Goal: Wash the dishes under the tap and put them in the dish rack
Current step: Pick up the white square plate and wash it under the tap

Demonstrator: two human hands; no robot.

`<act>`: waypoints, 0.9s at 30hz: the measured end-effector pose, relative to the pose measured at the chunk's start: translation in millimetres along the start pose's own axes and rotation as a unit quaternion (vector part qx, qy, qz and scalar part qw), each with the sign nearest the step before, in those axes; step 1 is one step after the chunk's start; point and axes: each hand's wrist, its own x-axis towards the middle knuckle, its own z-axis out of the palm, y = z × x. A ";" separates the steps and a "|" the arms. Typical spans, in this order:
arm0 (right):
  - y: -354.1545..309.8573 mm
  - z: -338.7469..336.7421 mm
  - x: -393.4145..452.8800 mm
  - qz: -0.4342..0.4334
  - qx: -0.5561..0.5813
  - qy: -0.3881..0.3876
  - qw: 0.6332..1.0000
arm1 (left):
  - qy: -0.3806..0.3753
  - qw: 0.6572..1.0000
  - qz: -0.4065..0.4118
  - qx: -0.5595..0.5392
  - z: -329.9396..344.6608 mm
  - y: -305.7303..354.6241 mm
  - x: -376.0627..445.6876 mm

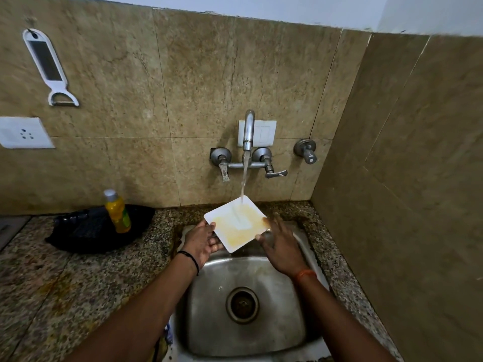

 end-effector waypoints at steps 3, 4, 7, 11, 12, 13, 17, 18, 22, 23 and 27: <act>-5.9 5.9 6.4 0.121 0.324 -0.016 0.938 | -0.016 1.000 0.004 0.012 -4.8 3.2 -1.9; -7.2 7.5 9.1 0.167 0.415 -0.033 0.894 | -0.023 0.999 0.003 0.023 -6.5 4.7 -3.2; -8.6 9.1 13.7 0.226 0.507 -0.064 0.829 | -0.041 0.997 -0.007 0.068 -11.4 7.5 -6.6; -13.2 8.9 20.7 0.243 0.504 -0.054 0.827 | -0.025 0.994 -0.040 0.102 -19.5 3.8 -6.5; -16.9 7.1 23.1 0.245 0.494 -0.059 0.832 | -0.014 0.993 -0.057 0.107 -21.0 2.0 -5.0; -19.7 4.7 25.7 0.244 0.478 -0.063 0.841 | -0.005 0.991 -0.075 0.111 -21.1 -0.2 -3.9; -27.6 -9.2 34.7 0.205 0.382 -0.038 0.900 | -0.003 0.984 -0.129 0.120 -12.8 -8.6 -5.2; -29.9 -12.9 35.7 0.191 0.358 -0.031 0.913 | -0.007 0.984 -0.138 0.115 -10.9 -9.8 -5.6; -28.5 -24.4 35.4 0.129 0.233 0.021 0.964 | -0.028 0.984 -0.143 0.103 -3.6 -5.5 -7.2; -25.7 -26.0 34.6 0.112 0.209 0.026 0.971 | -0.031 0.986 -0.135 0.095 -2.3 -2.6 -8.1; -12.6 -20.8 32.5 0.104 0.232 0.033 0.967 | -0.041 0.994 -0.064 0.082 -2.0 11.5 -8.1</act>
